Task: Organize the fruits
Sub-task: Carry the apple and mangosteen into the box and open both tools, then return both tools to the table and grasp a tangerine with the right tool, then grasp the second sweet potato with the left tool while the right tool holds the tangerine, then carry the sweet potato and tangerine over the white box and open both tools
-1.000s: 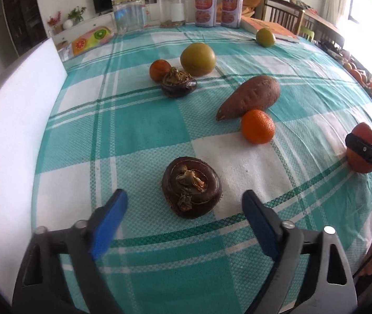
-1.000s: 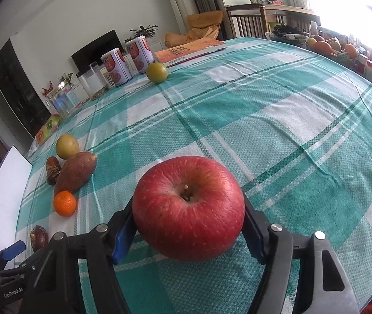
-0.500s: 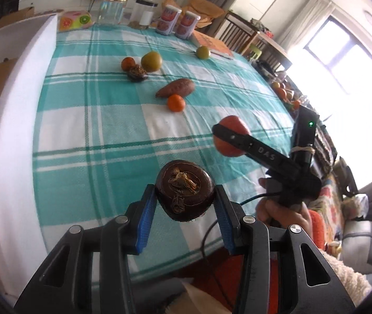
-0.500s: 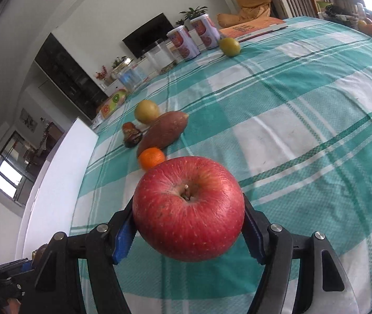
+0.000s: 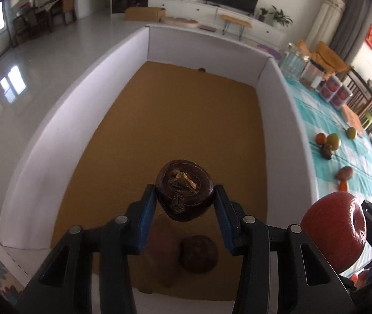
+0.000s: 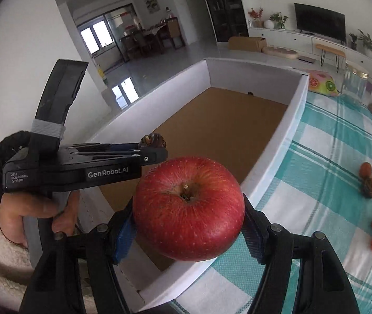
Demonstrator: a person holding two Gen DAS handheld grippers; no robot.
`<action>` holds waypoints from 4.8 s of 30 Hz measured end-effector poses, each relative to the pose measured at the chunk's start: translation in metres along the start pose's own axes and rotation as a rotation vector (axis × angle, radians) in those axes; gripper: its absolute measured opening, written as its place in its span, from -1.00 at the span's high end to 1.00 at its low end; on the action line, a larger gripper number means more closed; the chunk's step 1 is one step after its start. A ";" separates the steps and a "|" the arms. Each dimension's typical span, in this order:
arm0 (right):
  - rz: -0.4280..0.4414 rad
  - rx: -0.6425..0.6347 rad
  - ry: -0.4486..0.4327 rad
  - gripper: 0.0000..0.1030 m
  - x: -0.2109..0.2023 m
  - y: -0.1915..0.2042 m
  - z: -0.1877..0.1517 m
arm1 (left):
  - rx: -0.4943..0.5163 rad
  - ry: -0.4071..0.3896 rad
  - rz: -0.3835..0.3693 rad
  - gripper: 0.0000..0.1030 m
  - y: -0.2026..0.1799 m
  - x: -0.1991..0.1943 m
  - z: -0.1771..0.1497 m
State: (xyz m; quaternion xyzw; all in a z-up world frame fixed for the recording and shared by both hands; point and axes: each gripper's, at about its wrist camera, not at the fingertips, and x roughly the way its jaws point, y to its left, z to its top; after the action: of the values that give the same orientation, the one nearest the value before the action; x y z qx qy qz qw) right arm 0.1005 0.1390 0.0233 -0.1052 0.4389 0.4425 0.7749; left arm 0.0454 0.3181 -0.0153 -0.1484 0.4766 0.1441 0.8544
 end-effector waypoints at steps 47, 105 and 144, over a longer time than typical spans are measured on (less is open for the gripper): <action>-0.599 0.928 -0.396 -0.98 -0.167 -0.259 -0.258 | 0.479 -0.019 -0.187 -0.82 -0.270 0.044 -0.109; -0.565 0.694 -0.350 0.35 -0.144 -0.261 -0.220 | 0.564 -0.092 -0.292 -0.90 -0.308 0.056 -0.071; -0.301 0.660 -0.070 0.11 -0.117 -0.261 -0.206 | 0.545 0.087 -0.274 -0.37 -0.268 0.053 -0.081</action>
State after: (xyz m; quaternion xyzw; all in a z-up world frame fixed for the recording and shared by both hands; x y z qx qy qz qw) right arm 0.1566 -0.1973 -0.0668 0.1027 0.5109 0.1615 0.8381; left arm 0.1130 0.0472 -0.0703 0.0173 0.5092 -0.1123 0.8531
